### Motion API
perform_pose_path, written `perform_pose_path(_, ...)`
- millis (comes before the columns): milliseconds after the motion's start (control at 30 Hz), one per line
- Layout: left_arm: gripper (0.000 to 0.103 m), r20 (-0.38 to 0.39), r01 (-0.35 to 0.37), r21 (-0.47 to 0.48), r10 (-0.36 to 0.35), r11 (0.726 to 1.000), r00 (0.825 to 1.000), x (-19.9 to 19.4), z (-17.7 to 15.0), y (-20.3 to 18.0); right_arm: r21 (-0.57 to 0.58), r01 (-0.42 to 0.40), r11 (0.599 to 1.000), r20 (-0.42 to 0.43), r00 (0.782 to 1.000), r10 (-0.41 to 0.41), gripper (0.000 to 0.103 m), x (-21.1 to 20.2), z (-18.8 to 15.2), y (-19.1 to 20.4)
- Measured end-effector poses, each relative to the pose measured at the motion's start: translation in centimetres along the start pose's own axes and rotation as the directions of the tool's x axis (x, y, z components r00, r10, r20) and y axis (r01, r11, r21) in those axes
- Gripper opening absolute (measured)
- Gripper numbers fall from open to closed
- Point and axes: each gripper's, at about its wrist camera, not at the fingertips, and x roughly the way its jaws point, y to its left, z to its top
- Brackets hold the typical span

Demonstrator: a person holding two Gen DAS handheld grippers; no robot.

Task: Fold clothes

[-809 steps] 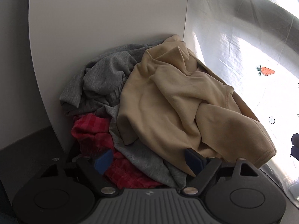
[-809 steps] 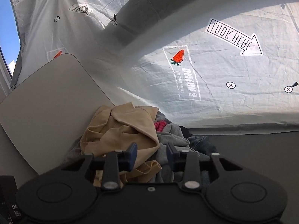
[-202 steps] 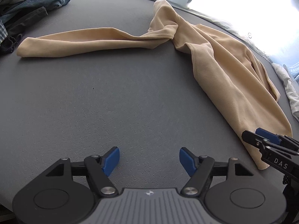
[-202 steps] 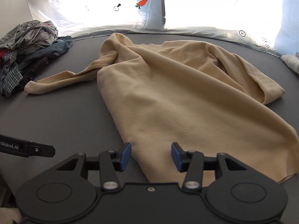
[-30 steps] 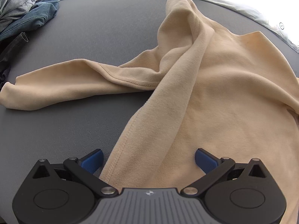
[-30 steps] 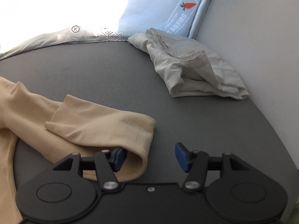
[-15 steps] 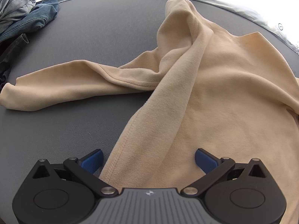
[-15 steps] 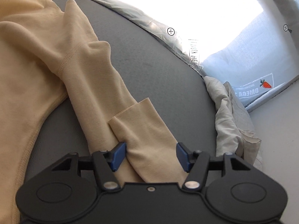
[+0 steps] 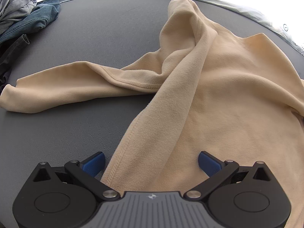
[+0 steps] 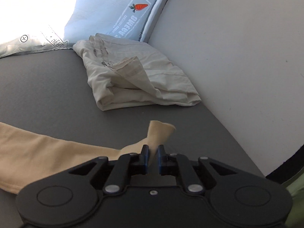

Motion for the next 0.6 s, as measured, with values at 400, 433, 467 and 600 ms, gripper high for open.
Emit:
perform_pose_path(400, 0.103, 0.012, 0.0, -0.003, 0.0, 1.0, 1.0, -0.3, 0.0, 0.4, 0.334, -0.068, 0.94, -0.159, 0.979, 0.127, 0.059, 2.5, -3.9, -1.8)
perform_pose_path(433, 0.103, 0.017, -0.001, -0.005, 0.001, 1.0, 1.0, -0.2, -0.1, 0.5, 0.309, -0.056, 0.949, -0.147, 0.983, 0.106, 0.062, 2.2, -3.6, -1.2)
perform_pose_path(467, 0.103, 0.021, -0.001, -0.005, 0.001, 1.0, 1.0, -0.1, -0.1, 0.6, 0.293, -0.058, 0.954, -0.123, 0.988, 0.097, 0.066, 1.7, -3.3, -0.7)
perform_pose_path(600, 0.103, 0.013, 0.004, -0.008, -0.004, 1.0, 1.0, 0.0, 0.2, 1.0, 0.223, -0.206, 0.953, -0.019, 0.976, 0.215, 0.075, 0.2, -0.9, 2.2)
